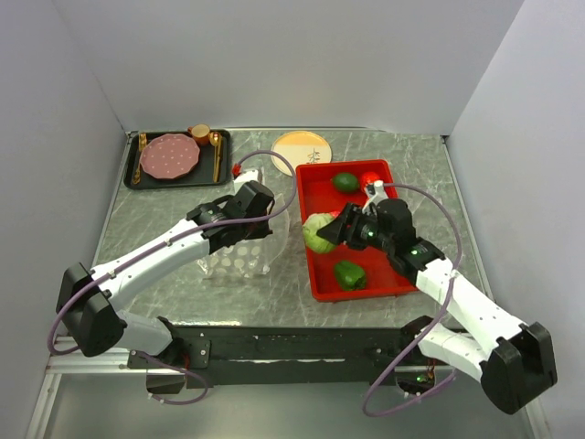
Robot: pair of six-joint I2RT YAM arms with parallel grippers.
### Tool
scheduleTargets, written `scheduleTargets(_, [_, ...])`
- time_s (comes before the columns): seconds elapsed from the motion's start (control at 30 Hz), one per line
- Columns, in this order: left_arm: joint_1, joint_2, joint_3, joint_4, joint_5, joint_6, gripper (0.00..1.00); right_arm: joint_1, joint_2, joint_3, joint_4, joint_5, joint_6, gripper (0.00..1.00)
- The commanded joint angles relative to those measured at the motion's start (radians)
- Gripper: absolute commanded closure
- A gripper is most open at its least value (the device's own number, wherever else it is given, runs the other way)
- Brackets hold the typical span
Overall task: Place the food in the zip-top bag and seal the zipper
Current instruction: Place the fake vegetable in the zipper food storage bag.
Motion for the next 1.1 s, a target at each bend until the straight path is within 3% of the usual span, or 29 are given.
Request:
scheduleTargets(0.0, [0.003,-0.032,0.022,0.042,0.021,0.006,0.99,0.029,0.027,0.052,0.123,-0.031,0.036,0.46])
scheduleTargets(0.5, [0.003,-0.081,-0.032,0.083,0.076,0.003,0.99,0.134,0.254,0.144,0.25,-0.058,0.056,0.45])
scheduleTargets(0.77, [0.001,-0.07,-0.036,0.083,0.081,0.008,0.99,0.162,0.274,0.152,0.278,-0.007,0.076,0.45])
scheduleTargets(1.07, [0.001,-0.055,0.013,0.071,0.099,0.043,0.99,0.171,0.412,0.282,0.132,0.019,0.007,0.44])
